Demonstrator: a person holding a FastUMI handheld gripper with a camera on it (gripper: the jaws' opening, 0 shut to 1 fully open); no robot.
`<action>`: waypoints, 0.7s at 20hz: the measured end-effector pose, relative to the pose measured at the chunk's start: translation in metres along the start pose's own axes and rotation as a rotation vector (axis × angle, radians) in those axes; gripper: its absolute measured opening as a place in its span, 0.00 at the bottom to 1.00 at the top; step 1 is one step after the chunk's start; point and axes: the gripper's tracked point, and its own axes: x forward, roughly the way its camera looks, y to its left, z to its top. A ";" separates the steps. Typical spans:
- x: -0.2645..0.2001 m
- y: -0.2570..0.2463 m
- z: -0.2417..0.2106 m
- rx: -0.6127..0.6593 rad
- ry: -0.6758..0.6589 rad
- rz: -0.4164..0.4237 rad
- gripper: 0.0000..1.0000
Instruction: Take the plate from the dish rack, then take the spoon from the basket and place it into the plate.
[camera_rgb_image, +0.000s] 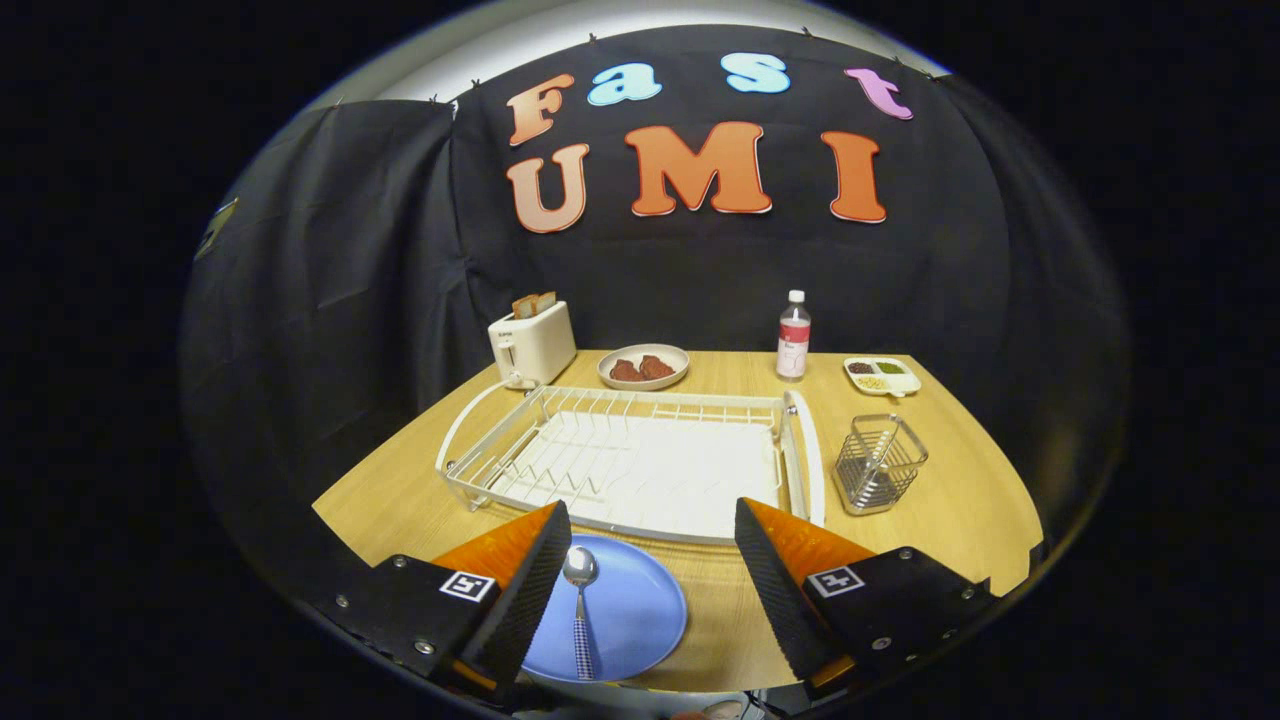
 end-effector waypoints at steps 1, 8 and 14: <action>0.000 -0.008 0.015 0.006 -0.015 -0.011 0.97; -0.018 -0.069 0.102 -0.007 -0.135 -0.144 0.98; -0.048 -0.103 0.151 0.031 -0.245 -0.255 0.97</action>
